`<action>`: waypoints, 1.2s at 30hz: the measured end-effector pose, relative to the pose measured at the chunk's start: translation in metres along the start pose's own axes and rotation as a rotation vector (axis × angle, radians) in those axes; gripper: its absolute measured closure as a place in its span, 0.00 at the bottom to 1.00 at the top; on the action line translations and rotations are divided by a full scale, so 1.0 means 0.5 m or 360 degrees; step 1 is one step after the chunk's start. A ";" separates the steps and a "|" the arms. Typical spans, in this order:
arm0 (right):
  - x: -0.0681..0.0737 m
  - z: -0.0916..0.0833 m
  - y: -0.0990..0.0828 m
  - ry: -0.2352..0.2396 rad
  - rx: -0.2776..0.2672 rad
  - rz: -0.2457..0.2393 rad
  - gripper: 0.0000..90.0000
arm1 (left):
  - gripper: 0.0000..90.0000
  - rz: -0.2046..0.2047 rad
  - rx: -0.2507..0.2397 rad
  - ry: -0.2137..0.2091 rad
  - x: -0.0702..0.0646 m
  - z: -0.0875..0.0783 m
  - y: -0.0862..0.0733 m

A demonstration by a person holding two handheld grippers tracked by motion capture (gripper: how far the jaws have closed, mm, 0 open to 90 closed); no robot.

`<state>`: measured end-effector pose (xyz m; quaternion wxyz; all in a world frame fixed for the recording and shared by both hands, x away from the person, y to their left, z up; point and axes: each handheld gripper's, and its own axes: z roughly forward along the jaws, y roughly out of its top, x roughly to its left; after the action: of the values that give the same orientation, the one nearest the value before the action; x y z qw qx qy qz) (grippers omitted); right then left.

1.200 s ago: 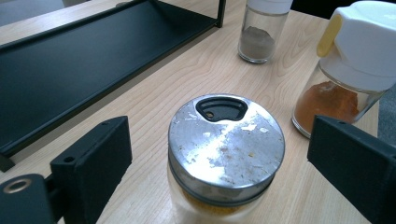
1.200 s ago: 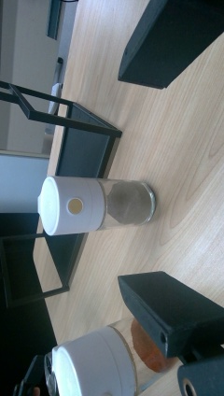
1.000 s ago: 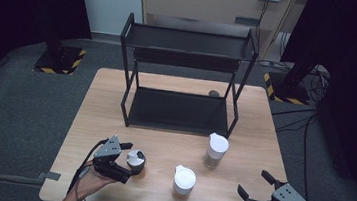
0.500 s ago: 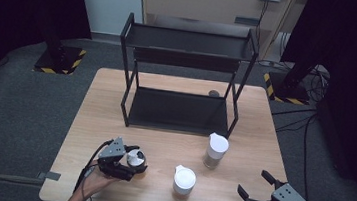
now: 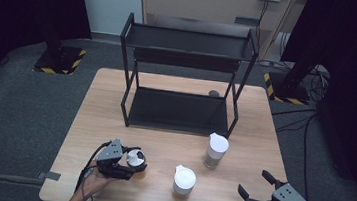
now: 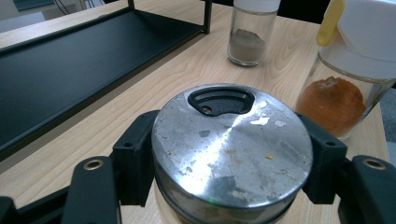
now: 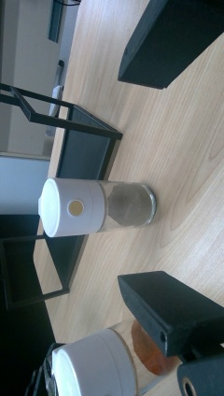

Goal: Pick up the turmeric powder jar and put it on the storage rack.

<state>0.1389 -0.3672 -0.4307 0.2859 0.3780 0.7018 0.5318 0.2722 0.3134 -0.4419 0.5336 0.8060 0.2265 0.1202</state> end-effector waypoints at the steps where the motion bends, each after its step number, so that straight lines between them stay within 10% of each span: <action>1: 0.000 0.000 0.000 0.0000 0.0000 0.0000 0.05 | 0.36 0.0007 0.0002 -0.0001 -0.001 0.000 0.001; 36: -0.002 0.000 -0.002 -0.0001 -0.0006 0.0013 0.05 | 0.36 0.0054 -0.0012 0.0006 0.020 -0.035 0.137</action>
<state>0.1394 -0.3680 -0.4316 0.2848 0.3805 0.6992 0.5341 0.2895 0.3098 -0.3728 0.5340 0.8074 0.2135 0.1316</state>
